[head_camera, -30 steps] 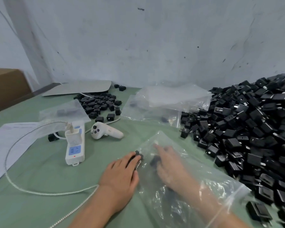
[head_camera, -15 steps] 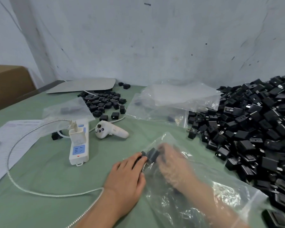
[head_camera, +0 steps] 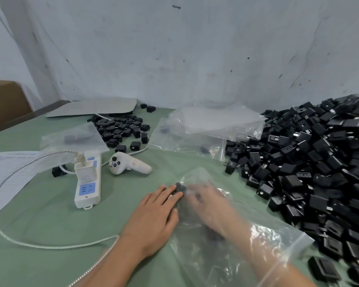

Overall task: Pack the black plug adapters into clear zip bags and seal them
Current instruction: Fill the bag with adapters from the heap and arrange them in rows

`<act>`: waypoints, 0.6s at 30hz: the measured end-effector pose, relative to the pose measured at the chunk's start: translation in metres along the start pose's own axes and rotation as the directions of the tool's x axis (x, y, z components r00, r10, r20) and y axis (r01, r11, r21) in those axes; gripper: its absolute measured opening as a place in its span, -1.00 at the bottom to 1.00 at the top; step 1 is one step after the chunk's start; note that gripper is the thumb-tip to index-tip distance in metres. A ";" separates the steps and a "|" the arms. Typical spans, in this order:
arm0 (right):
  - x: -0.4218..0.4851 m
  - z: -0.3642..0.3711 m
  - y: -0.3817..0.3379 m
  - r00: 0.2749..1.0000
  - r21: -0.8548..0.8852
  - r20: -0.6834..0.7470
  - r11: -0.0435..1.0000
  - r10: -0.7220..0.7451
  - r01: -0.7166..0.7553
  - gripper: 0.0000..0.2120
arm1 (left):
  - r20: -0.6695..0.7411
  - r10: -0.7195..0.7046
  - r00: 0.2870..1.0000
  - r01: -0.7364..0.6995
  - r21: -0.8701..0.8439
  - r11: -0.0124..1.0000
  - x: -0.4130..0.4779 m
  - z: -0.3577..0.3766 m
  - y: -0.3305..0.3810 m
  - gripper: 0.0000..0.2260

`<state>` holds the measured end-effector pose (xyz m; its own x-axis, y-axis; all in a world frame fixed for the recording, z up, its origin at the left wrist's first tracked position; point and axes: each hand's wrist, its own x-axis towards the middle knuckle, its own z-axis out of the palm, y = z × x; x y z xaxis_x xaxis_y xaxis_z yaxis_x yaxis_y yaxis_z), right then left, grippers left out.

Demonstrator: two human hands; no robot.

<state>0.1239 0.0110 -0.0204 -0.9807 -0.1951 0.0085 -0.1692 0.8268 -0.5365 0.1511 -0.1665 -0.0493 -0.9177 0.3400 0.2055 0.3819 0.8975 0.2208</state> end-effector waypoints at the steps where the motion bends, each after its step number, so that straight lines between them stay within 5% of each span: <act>1: -0.002 -0.002 0.001 1.000 -0.003 0.005 1.000 -0.004 0.004 -0.70 | -0.005 -0.001 1.000 0.000 -0.029 1.000 0.000 0.000 0.000 -0.55; 7: 0.008 -0.001 -0.003 0.993 -0.037 0.035 0.993 0.110 -0.109 -0.75 | -0.015 -0.085 0.996 0.080 -0.218 0.973 -0.004 -0.002 0.003 -0.56; 18: 0.017 0.006 -0.003 0.980 -0.043 0.103 0.985 0.170 -0.167 -0.67 | -0.056 -0.134 0.989 0.122 -0.187 0.975 -0.003 0.003 -0.008 -0.58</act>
<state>0.1085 0.0018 -0.0234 -0.9800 -0.1045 -0.1696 -0.0072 0.8694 -0.4940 0.1504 -0.1737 -0.0544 -0.9530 0.1999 0.2275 0.2810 0.8637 0.4183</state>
